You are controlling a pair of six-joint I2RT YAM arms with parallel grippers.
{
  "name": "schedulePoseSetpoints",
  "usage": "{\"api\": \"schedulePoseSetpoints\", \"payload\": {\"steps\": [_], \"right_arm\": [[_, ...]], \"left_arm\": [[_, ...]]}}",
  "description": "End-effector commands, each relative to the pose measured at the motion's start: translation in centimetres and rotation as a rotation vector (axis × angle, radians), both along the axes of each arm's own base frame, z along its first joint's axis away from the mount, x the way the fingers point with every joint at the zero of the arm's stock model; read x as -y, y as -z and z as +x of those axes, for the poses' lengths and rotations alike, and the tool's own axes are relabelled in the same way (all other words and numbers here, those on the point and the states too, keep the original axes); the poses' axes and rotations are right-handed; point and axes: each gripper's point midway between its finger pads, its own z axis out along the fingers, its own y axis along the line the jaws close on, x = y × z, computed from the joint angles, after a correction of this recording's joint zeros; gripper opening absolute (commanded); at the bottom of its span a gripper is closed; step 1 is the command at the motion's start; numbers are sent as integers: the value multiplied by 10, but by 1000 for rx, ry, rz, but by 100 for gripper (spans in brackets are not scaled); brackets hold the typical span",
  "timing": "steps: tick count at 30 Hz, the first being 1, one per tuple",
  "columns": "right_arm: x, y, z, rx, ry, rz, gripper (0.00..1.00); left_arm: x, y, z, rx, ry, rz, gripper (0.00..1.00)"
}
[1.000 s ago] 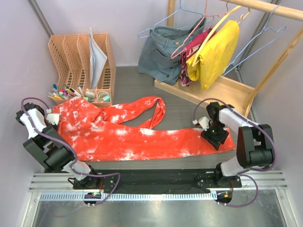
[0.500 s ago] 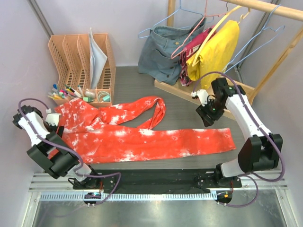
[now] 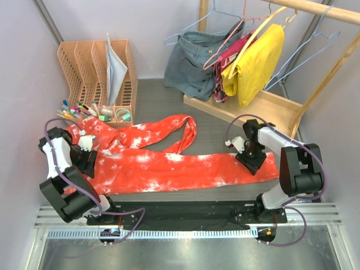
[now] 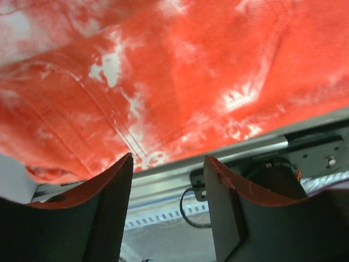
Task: Place the trousers on the hanger
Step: Fold the trousers
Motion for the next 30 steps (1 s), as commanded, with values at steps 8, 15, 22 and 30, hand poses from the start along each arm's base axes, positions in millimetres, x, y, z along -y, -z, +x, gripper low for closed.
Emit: {"api": "schedulePoseSetpoints", "payload": {"steps": [8, 15, 22, 30], "right_arm": [[17, 6, -46, -44, -144, -106, 44], [7, -9, -55, -20, -191, -82, 42], [-37, -64, 30, 256, -83, 137, 40], [-30, -13, 71, 265, -66, 51, 35]], "left_arm": [[-33, 55, -5, -152, -13, 118, 52], [-40, 52, -27, -211, 16, 132, 56], [-24, 35, -6, -133, -4, 13, 59], [-25, 30, 13, -72, -65, 1, 62]]}}
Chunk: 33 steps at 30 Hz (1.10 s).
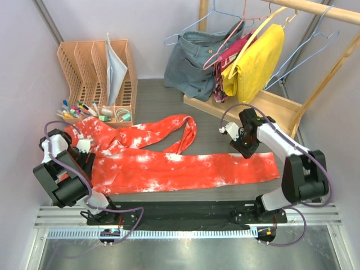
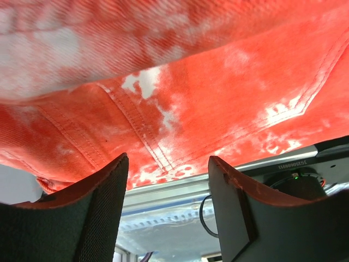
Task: Place the trousers on the hanger
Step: Fold the trousers
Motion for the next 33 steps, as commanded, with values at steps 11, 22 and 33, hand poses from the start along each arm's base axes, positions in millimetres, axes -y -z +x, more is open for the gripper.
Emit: {"api": "schedulePoseSetpoints", "payload": {"steps": [11, 22, 33], "right_arm": [[36, 60, -54, -143, -102, -171, 25], [-1, 15, -88, -107, -206, -25, 31], [-142, -70, 77, 280, 271, 523, 75]], "left_arm": [[-8, 9, -4, -16, 3, 41, 60], [-19, 14, -44, -100, 56, 66, 59], [23, -39, -3, 173, 2, -127, 69]]}}
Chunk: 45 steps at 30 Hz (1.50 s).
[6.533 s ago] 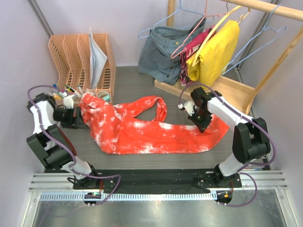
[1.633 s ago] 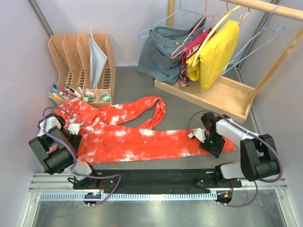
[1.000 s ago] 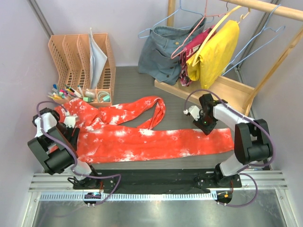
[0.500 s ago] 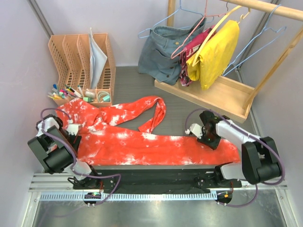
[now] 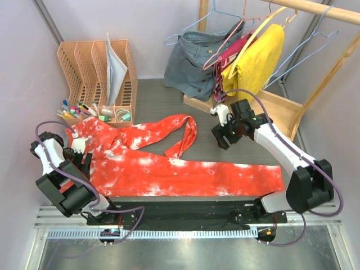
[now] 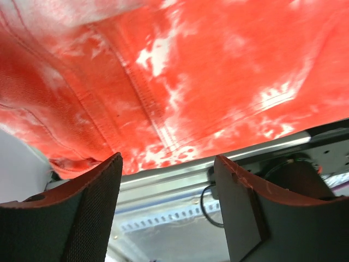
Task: Place the trousers on the hanger
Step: Fold the trousers
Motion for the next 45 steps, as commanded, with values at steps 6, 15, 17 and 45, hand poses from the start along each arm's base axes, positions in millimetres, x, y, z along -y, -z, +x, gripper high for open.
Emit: {"api": "schedulePoseSetpoints", "payload": {"steps": [6, 15, 17, 45], "right_arm": [[-105, -3, 95, 69, 373, 356, 72], [-151, 46, 114, -29, 414, 367, 66], [-152, 58, 115, -29, 421, 335, 62], [51, -71, 36, 578, -323, -677, 1]], "left_arm": [[37, -20, 3, 101, -34, -129, 70], [46, -18, 2, 115, -71, -155, 70], [46, -18, 3, 113, -80, -156, 70], [22, 17, 2, -5, -150, -127, 44]]}}
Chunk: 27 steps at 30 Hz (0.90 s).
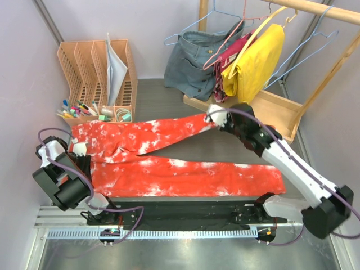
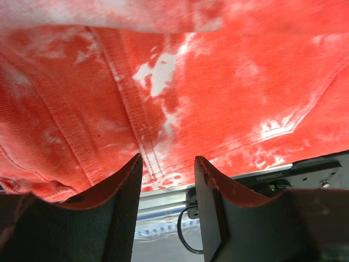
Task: Place the trousers on the hanger
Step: Fold the trousers
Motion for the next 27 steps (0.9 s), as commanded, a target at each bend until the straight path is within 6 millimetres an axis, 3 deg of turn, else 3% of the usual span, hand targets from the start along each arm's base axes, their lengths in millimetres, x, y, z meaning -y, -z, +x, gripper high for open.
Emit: {"api": "schedulePoseSetpoints", "payload": {"steps": [1, 6, 8, 11, 15, 19, 23, 27], "right_arm": [[53, 52, -30, -46, -95, -410, 1], [61, 93, -39, -123, -55, -429, 1], [59, 102, -40, -151, -36, -407, 1], [57, 115, -41, -196, -29, -399, 1], [61, 133, -51, -244, -41, -416, 1], [68, 151, -66, -287, -69, -442, 2], [77, 172, -83, -339, -85, -468, 3], [83, 183, -98, -383, -95, -470, 4]], "left_arm": [[13, -22, 10, 83, 27, -82, 45], [25, -64, 34, 237, 51, -130, 61], [26, -80, 46, 275, 63, -122, 63], [24, -86, 66, 295, 80, -102, 62], [12, -73, 90, 278, 40, -58, 59], [-6, -41, 101, 198, 31, -3, 56], [-24, -11, 81, 57, 54, 61, 50], [-24, 6, 49, -37, 70, 40, 47]]}}
